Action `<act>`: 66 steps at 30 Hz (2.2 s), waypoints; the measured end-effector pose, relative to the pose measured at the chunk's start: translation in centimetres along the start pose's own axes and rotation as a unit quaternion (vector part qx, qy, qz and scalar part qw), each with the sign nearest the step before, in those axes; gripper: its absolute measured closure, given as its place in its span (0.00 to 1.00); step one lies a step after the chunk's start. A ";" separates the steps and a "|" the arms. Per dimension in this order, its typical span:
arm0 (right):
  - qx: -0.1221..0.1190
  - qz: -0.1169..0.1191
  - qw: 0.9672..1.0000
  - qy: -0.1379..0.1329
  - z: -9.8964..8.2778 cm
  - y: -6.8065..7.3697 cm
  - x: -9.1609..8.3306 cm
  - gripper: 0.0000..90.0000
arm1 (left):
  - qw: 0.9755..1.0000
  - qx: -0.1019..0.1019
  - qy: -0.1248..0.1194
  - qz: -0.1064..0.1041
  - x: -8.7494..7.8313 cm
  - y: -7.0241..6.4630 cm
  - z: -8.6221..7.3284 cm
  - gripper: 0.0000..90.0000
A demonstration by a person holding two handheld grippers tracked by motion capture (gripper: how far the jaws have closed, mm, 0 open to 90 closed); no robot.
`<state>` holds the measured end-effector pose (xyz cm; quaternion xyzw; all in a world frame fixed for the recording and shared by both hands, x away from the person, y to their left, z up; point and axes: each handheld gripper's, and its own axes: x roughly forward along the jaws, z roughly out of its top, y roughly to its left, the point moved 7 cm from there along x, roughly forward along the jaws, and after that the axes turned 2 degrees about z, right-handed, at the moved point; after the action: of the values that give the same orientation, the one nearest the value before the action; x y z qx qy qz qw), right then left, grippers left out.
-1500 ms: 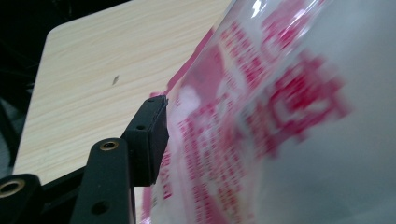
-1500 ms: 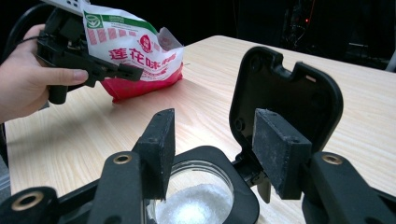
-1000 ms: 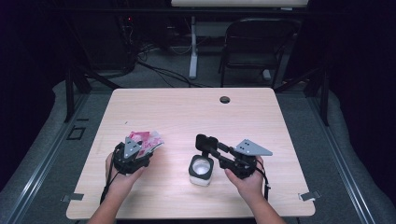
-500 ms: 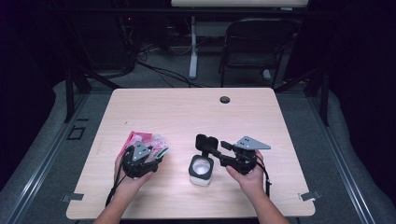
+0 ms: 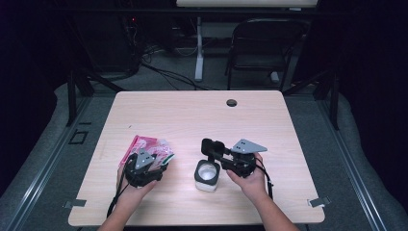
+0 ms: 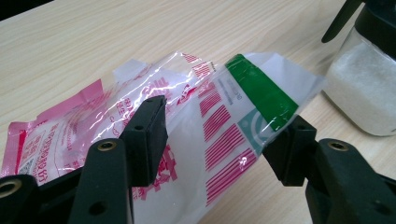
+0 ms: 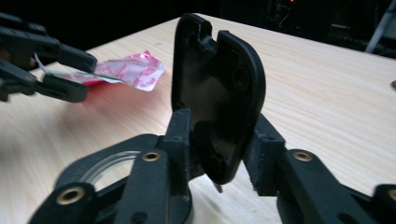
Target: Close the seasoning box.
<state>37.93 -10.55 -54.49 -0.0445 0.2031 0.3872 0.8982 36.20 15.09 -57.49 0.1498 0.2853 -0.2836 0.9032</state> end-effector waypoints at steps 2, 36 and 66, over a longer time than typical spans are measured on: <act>-0.004 0.000 1.000 0.006 0.0 -0.2 -0.1 0.79 | 1.000 -0.001 -0.002 -0.002 -0.1 0.0 0.1 0.49; -0.054 0.014 0.998 -0.005 0.7 1.8 -2.0 0.87 | 0.999 -0.019 -0.037 -0.016 -1.3 0.3 2.2 0.50; -0.126 0.030 0.991 0.027 -0.4 5.6 -0.9 0.61 | 0.999 -0.005 -0.035 -0.024 -0.7 -0.6 2.6 0.50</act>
<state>33.21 -7.40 -54.07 -0.1620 0.1779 0.4352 0.8676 36.48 13.74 -55.06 0.1288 0.2587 -0.3085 0.9063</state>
